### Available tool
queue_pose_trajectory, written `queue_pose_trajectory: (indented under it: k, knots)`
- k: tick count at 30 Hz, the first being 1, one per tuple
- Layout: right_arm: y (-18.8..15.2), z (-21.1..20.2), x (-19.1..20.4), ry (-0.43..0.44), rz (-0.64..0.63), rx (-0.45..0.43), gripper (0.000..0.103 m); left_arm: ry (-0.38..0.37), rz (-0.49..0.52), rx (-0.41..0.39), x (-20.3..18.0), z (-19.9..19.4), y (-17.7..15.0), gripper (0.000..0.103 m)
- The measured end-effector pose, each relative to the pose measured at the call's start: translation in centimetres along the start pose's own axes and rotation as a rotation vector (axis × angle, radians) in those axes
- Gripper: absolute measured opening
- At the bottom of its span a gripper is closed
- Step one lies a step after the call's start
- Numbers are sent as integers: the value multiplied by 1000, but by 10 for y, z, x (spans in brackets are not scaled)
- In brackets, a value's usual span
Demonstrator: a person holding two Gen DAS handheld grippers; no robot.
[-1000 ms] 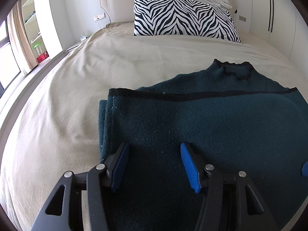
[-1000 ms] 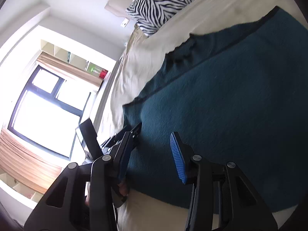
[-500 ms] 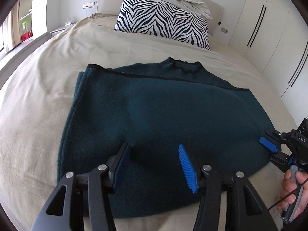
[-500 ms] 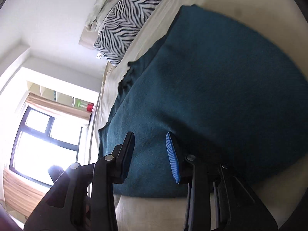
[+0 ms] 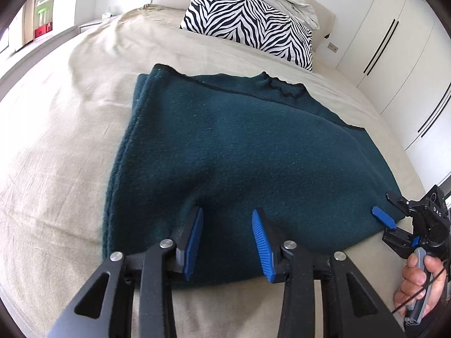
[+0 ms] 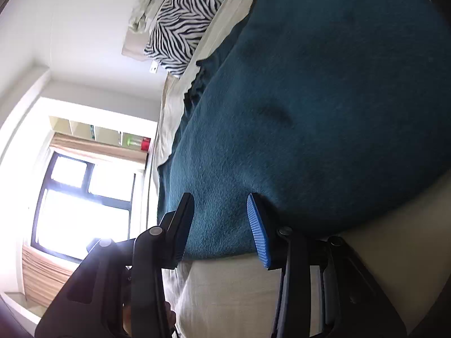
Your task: Fold small clothes
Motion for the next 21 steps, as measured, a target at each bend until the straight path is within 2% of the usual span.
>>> queue_pose_trajectory:
  k: [5, 8, 9, 10, 11, 13, 15, 21]
  knots:
    - [23, -85, -53, -51, 107, -194, 38, -75, -112, 17, 29, -12, 3, 28]
    - [28, -148, -81, -124, 175, -311, 39, -50, -154, -5, 39, -28, 2, 29]
    - [26, -169, -85, -166, 183, -344, 41, -40, -163, -23, 41, -36, 1, 39]
    - [22, -186, -86, -208, 182, -367, 48, -31, -170, -49, 41, -44, 1, 52]
    - [18, -198, -84, -231, 176, -381, 51, -32, -172, -74, 41, -52, 0, 55]
    - [7, -213, -78, -234, 160, -390, 55, -35, -158, -91, 34, -61, -2, 58]
    - [-5, -216, -72, -221, 148, -363, 55, -41, -136, -86, 23, -64, -6, 58]
    - [-17, -164, -39, -174, 128, -252, 55, -54, -94, -59, -3, -55, -12, 63]
Point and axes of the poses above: each gripper's, at about its wrist camera, not at the fingertips, and z roughly the way its jaws point, x to its left, y to its top, the point moved 5 cm from there along z, roughly the way its jaws point, and after that the axes turned 15 degrees about -z, right-handed, at the moved point
